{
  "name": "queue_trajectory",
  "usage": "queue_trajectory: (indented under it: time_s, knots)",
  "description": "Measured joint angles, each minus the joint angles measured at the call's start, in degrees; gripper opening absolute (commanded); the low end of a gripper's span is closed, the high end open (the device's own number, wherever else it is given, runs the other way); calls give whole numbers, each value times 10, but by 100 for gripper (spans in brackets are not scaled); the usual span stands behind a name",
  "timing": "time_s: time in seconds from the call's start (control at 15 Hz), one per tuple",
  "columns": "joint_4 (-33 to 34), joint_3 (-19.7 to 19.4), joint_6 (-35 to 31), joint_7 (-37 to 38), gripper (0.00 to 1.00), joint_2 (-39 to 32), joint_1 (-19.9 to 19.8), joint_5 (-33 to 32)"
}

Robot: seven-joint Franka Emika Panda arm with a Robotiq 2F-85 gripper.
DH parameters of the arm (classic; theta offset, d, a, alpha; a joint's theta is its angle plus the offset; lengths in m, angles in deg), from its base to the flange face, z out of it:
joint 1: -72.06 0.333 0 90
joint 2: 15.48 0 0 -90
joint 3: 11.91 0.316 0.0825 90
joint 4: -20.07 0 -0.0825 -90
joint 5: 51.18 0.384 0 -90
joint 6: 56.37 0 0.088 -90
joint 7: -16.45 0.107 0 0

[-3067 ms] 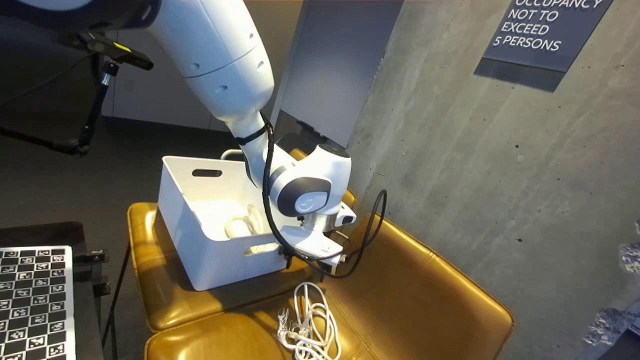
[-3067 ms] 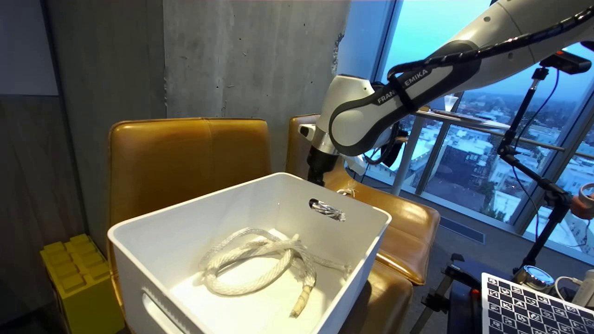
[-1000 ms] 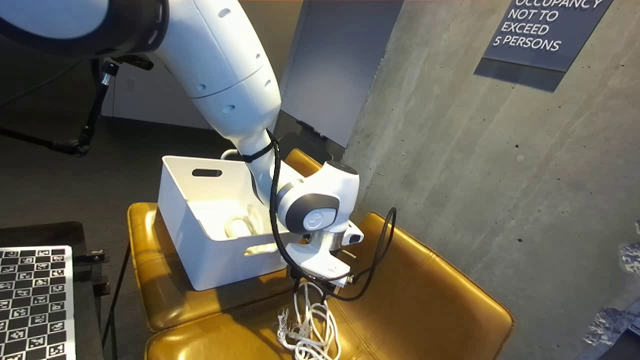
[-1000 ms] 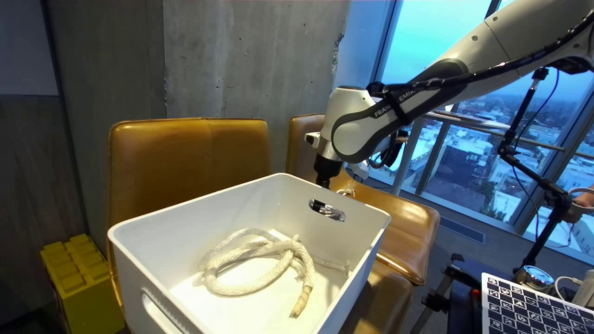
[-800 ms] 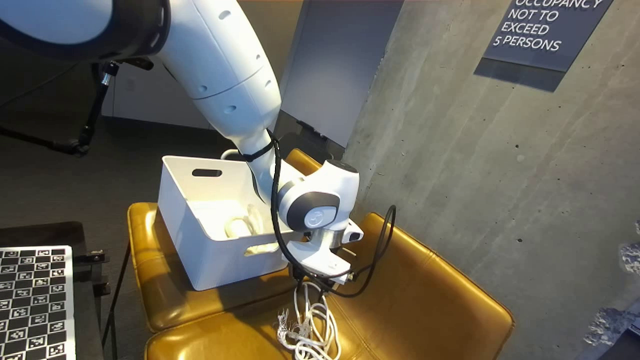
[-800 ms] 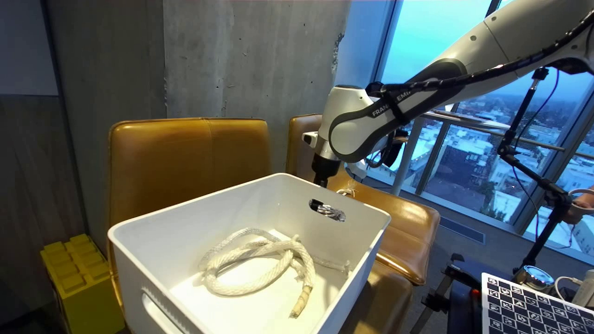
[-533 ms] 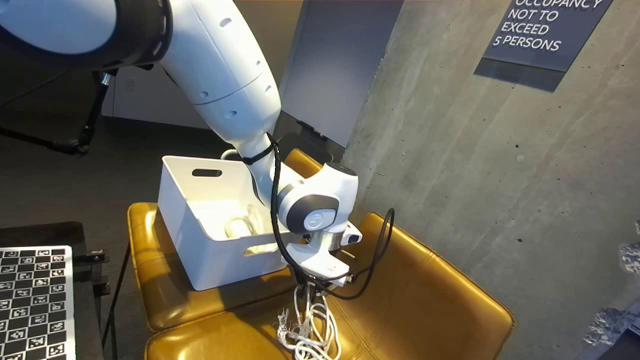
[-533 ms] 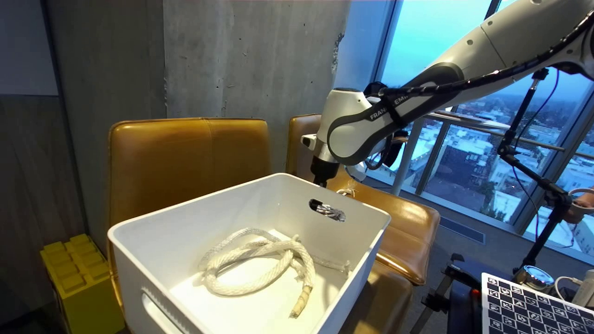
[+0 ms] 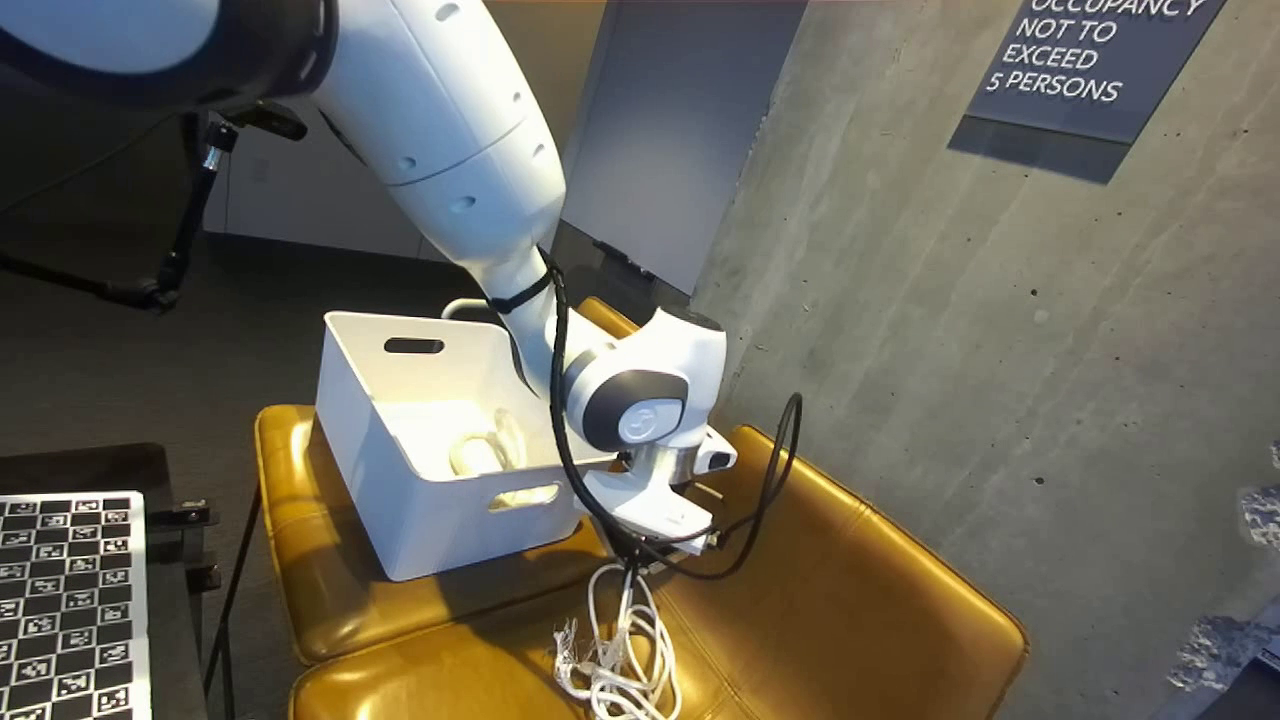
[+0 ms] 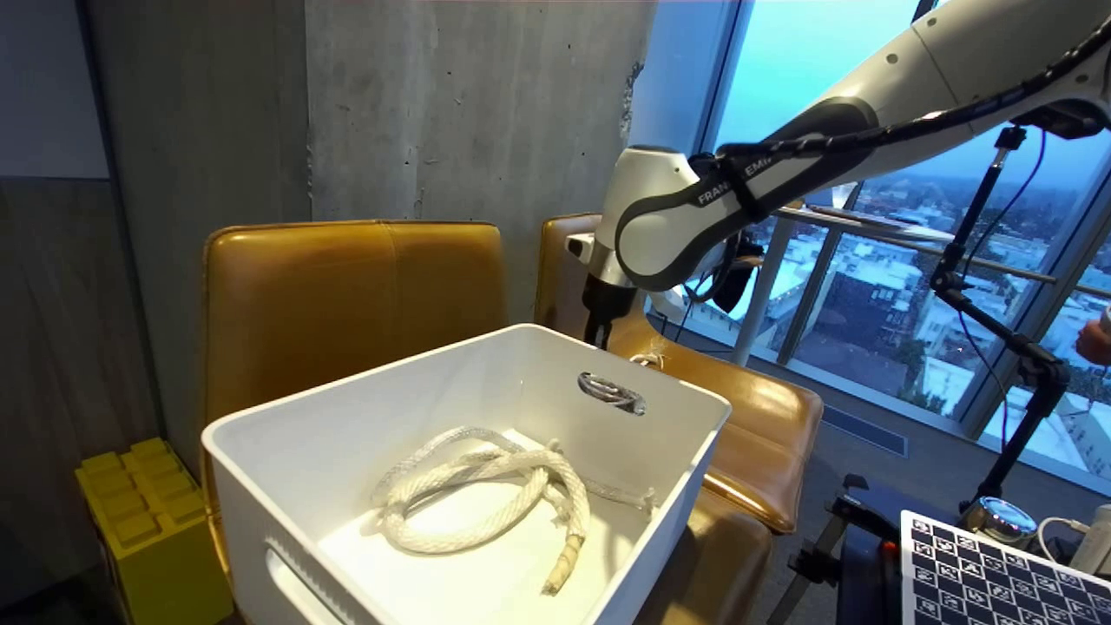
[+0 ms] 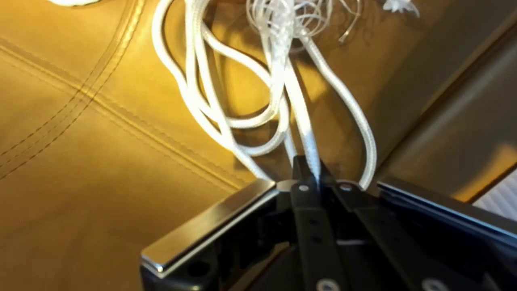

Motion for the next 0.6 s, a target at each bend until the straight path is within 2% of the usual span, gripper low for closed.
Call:
queue_trajectory:
  time_s: [0.6]
  knots:
    - [-84, 0, 1, 0, 1, 226, -18, 1]
